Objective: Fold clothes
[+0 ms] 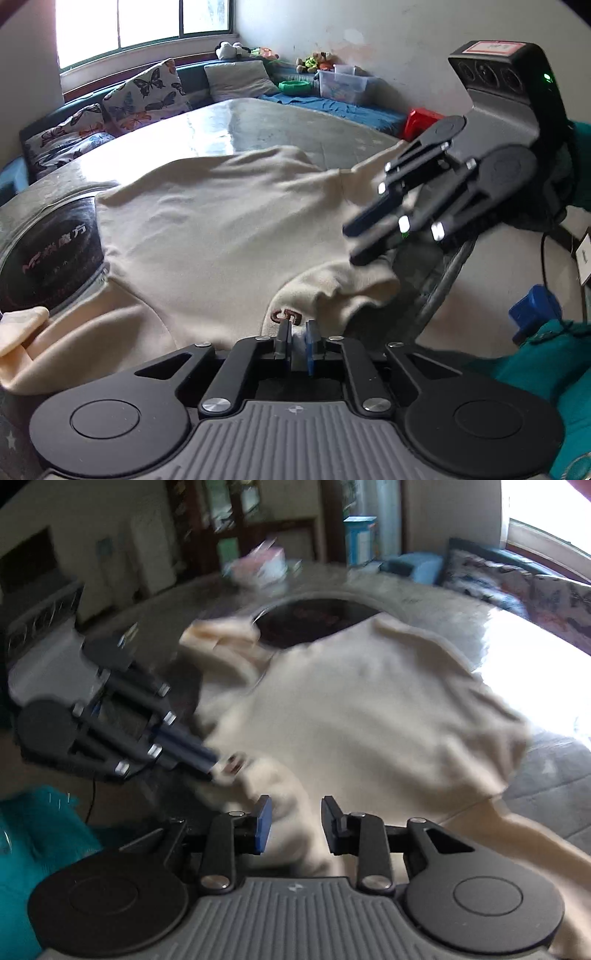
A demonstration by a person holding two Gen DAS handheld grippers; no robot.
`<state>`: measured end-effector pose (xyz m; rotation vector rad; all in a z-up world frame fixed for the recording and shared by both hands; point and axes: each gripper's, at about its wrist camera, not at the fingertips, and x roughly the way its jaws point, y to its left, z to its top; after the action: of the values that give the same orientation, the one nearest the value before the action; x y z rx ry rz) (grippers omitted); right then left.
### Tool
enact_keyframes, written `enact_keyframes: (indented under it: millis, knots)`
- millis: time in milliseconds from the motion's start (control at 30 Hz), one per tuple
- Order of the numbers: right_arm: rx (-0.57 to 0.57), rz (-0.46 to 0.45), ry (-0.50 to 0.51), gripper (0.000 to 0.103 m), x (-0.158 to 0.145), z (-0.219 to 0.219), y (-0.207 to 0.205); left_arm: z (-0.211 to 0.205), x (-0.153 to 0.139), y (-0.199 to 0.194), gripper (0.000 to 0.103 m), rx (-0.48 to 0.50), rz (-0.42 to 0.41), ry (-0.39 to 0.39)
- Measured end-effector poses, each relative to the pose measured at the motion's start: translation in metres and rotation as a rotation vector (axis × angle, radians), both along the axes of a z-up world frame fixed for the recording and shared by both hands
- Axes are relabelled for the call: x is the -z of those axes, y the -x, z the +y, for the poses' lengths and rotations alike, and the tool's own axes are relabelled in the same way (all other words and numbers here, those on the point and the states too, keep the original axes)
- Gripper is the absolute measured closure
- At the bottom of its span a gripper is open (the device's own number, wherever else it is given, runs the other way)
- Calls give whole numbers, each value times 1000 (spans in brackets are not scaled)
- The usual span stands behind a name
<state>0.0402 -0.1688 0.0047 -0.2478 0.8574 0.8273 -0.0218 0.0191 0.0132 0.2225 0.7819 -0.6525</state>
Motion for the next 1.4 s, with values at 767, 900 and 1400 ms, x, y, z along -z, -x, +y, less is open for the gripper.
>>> enact_keyframes:
  millis: [767, 900, 1400]
  knots:
    - [468, 89, -177, 74, 27, -75, -174, 23, 5, -135, 69, -368, 3, 39]
    - [403, 20, -157, 88, 16, -60, -155, 26, 6, -134, 69, -394, -6, 43]
    - [-106, -158, -48, 85, -12, 30, -43, 48, 2, -124, 60, -456, -24, 63]
